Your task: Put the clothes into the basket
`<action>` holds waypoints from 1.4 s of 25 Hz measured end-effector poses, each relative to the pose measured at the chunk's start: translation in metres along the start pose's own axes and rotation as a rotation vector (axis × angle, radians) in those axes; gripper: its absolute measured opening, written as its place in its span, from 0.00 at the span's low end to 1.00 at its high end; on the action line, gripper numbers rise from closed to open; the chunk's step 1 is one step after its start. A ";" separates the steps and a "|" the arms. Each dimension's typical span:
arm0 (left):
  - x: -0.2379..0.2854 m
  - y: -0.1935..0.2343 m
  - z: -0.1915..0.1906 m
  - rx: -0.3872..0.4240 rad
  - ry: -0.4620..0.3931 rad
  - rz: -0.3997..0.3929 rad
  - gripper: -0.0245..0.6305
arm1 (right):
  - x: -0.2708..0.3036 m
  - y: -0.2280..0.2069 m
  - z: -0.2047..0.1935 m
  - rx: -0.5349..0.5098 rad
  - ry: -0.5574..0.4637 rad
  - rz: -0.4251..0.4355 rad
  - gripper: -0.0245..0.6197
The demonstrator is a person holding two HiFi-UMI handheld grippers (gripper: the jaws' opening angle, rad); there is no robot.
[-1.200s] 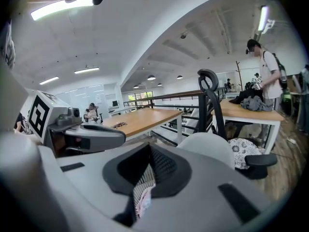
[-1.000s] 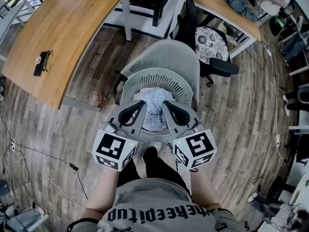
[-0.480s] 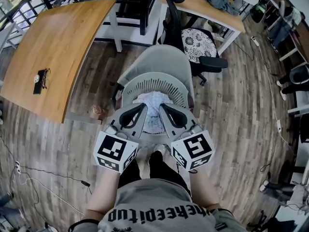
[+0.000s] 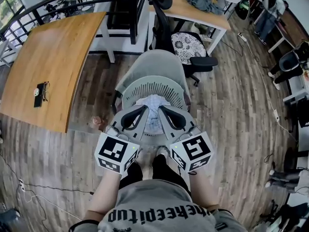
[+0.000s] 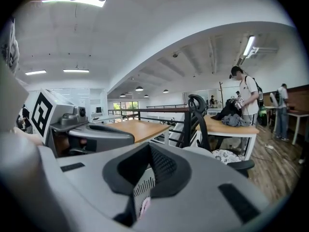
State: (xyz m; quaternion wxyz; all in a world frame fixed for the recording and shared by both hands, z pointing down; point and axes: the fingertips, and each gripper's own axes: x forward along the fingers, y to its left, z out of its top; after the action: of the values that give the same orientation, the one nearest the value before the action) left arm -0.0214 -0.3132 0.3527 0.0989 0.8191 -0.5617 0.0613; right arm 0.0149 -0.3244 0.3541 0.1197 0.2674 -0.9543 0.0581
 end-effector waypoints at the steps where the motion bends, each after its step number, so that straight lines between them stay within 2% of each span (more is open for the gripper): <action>1: -0.002 -0.002 0.002 0.003 -0.006 -0.013 0.06 | -0.003 0.002 0.002 -0.002 -0.006 -0.010 0.05; 14: -0.028 -0.021 0.019 0.054 -0.069 -0.127 0.06 | -0.029 0.027 0.017 -0.012 -0.072 -0.112 0.06; 35: -0.070 -0.014 0.029 0.095 -0.126 -0.168 0.06 | -0.034 0.069 0.035 -0.026 -0.139 -0.150 0.06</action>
State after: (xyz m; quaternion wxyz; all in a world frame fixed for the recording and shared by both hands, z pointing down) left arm -0.0341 -0.2515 0.3086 0.0290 0.8692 -0.4928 0.0279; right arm 0.0002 -0.2549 0.3083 0.0608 0.3400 -0.9383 0.0178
